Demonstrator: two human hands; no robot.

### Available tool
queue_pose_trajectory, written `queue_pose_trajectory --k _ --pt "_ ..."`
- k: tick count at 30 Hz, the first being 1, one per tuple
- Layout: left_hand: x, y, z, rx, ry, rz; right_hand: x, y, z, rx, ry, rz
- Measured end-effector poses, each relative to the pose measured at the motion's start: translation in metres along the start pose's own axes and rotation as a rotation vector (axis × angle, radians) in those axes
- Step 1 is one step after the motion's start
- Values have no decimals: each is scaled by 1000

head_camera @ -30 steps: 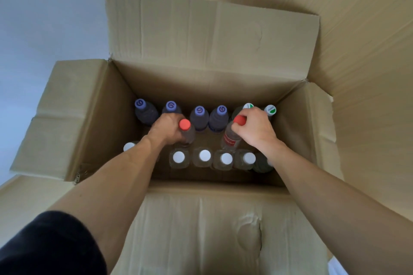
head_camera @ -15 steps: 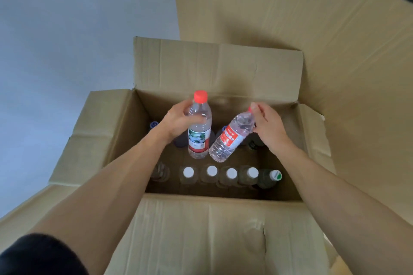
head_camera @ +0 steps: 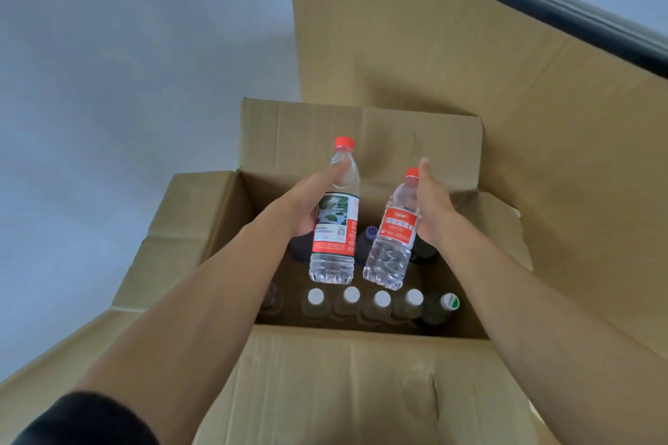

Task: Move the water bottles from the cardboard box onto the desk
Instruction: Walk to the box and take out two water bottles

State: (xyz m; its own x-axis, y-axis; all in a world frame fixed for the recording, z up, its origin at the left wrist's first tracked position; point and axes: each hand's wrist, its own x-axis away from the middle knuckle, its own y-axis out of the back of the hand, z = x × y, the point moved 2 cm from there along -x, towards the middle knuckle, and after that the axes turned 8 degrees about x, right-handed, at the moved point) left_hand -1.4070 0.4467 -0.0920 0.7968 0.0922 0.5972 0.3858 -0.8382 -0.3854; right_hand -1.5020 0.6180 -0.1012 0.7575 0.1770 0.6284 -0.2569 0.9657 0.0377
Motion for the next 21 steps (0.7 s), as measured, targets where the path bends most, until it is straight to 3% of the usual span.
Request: queue_pose_trajectory --k 3,6,13,21 --pt "9 1 0 31 54 53 6 0 0 -9 -29 69" --pt "17 4 -1 -10 86 75 11 3 -2 180 20 136" --pt "31 5 -2 -68 54 33 26 7 -2 279 -8 156" --pt "53 6 7 53 32 49 47 15 -5 183 -112 152"
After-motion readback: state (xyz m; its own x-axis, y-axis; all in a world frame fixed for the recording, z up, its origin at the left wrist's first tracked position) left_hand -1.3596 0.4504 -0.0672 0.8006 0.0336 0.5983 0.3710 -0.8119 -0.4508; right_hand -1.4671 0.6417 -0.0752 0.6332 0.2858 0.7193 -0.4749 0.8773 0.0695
